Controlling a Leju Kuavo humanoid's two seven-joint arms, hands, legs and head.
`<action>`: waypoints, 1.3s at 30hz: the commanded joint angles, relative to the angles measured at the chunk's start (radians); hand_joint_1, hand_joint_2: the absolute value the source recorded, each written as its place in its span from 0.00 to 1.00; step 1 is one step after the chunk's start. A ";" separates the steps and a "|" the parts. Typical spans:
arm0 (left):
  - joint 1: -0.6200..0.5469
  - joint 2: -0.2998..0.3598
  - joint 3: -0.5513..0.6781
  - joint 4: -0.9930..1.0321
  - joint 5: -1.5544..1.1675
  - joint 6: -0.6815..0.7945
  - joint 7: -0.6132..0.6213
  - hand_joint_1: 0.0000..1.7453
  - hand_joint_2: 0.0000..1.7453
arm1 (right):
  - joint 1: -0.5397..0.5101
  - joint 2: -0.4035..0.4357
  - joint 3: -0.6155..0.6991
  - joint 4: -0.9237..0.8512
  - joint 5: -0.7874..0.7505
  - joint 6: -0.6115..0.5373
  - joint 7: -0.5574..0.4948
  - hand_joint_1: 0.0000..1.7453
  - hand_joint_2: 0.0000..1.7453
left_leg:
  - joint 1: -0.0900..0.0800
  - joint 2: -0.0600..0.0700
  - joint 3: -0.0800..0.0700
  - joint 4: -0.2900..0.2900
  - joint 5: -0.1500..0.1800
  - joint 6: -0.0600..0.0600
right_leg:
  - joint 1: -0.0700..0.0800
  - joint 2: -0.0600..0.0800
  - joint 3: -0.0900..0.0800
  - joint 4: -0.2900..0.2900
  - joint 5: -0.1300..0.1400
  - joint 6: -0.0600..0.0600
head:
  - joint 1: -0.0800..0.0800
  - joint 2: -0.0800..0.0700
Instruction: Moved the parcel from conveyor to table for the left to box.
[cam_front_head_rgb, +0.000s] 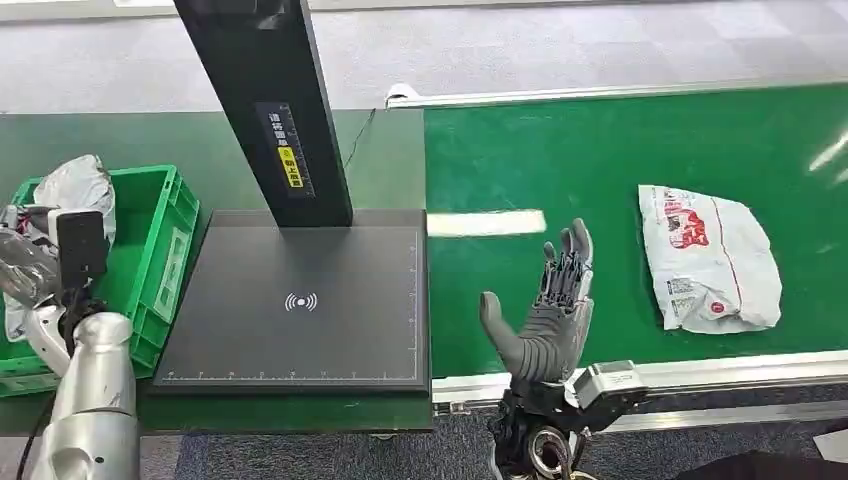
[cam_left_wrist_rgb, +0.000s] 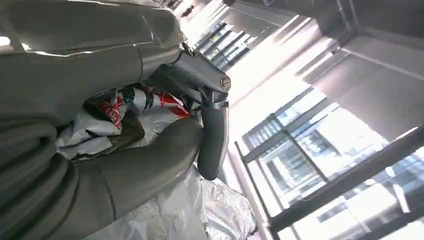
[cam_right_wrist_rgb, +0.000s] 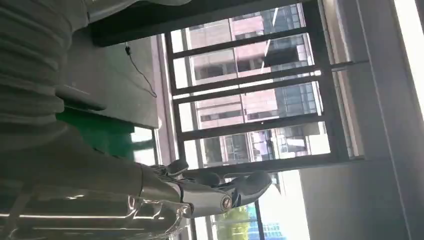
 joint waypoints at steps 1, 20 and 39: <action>-0.119 0.070 0.058 0.264 -0.022 -0.002 0.015 0.69 1.00 | -0.002 0.013 -0.032 0.064 -0.005 0.015 0.003 0.00 1.00 | 0.001 -0.001 0.001 -0.001 0.001 -0.001 | 0.001 -0.001 0.001 -0.001 0.000 -0.001 | 0.000 0.000; 0.521 -0.188 -0.199 -0.824 0.456 0.001 -0.264 0.00 0.00 | -0.032 -0.001 -0.067 0.188 0.052 -0.002 0.037 0.00 1.00 | 0.000 0.002 0.000 -0.001 -0.002 0.000 | 0.000 0.002 0.000 -0.002 -0.001 0.001 | 0.000 0.000; 0.704 -0.227 -0.520 -0.507 0.629 -0.373 -0.117 0.00 1.00 | -0.061 -0.008 -0.124 0.422 0.215 -0.017 0.109 0.00 1.00 | -0.001 -0.002 0.005 -0.007 -0.001 0.000 | -0.001 0.000 0.007 -0.008 0.000 0.002 | 0.000 0.000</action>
